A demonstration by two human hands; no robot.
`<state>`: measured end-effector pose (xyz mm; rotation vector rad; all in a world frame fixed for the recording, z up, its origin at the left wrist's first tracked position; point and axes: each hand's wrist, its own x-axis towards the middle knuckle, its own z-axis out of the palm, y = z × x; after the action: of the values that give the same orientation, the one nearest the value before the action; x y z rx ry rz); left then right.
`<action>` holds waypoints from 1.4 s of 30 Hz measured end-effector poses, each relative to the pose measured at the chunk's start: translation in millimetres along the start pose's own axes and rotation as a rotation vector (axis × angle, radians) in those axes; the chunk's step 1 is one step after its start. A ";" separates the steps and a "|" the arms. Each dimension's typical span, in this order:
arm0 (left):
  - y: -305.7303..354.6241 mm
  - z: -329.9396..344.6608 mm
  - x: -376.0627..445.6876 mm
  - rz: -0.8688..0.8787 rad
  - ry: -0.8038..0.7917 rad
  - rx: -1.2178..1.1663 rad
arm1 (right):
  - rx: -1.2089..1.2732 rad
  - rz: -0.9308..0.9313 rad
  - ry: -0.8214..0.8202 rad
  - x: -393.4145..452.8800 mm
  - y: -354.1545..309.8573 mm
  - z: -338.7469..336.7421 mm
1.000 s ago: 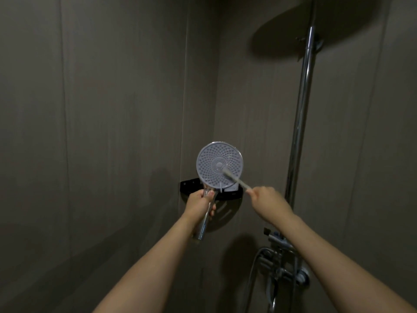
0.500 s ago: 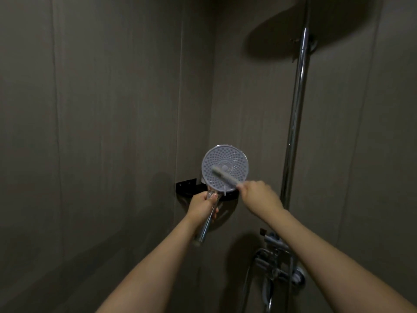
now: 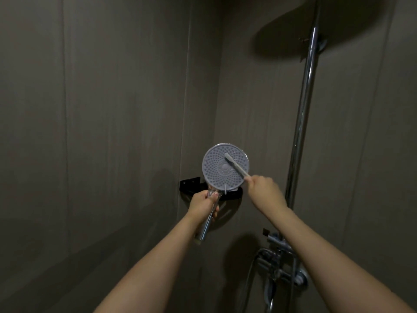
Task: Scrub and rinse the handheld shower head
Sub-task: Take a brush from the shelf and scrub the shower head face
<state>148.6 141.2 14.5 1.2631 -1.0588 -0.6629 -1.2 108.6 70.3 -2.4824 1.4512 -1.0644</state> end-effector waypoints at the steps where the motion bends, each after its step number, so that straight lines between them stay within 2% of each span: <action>1: 0.1 0.6 -0.1 0.000 -0.001 -0.011 | -0.017 -0.018 -0.030 2.2 -1.9 2.0; 3: 0.5 1.0 -0.4 0.008 0.011 -0.031 | -0.090 -0.068 -0.185 1.2 -5.7 7.2; 5: -0.4 -0.3 -1.3 0.001 0.016 -0.047 | -0.173 -0.077 -0.241 -2.3 -2.2 8.7; 10: -3.1 -6.5 -5.4 -0.052 0.025 -0.093 | -0.286 -0.080 -0.161 -9.7 22.9 3.2; 13: -11.1 -13.5 -5.5 -0.098 0.055 -0.122 | -0.326 -0.063 -0.174 -17.9 32.2 4.2; 16: -22.4 -13.9 -6.6 -0.115 0.060 -0.094 | -0.339 -0.132 -0.150 -20.5 21.7 15.8; 19: -34.8 -6.5 -9.3 -0.105 0.029 -0.046 | -0.299 -0.159 -0.202 -23.2 11.8 32.2; 22: -46.0 -10.0 -12.5 -0.137 0.027 -0.051 | -0.323 -0.071 -0.210 -29.0 39.7 32.6; 24: -57.2 -15.8 -14.4 -0.167 0.052 -0.049 | -0.261 -0.010 -0.140 -37.2 65.3 34.4; 27: -77.1 -16.8 -20.1 -0.213 0.072 -0.083 | 0.125 0.167 0.038 -47.1 89.3 46.9; 29: -93.8 -12.1 -24.5 -0.240 0.067 -0.099 | 0.242 0.272 0.086 -49.0 105.8 67.1; 34: -140.8 7.8 -32.4 -0.325 0.035 -0.153 | 0.193 0.435 -0.045 -65.0 155.5 119.8; 38: -163.4 28.4 -34.7 -0.367 0.037 -0.231 | -0.022 0.462 -0.180 -74.2 179.7 136.0; 42: -177.7 49.9 -31.2 -0.400 0.037 -0.315 | -0.092 0.541 -0.198 -68.9 192.7 151.9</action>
<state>116.8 107.4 -166.8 1.2110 -0.6410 -1.0621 -74.4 16.6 -155.8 -1.9790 1.9694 -0.6416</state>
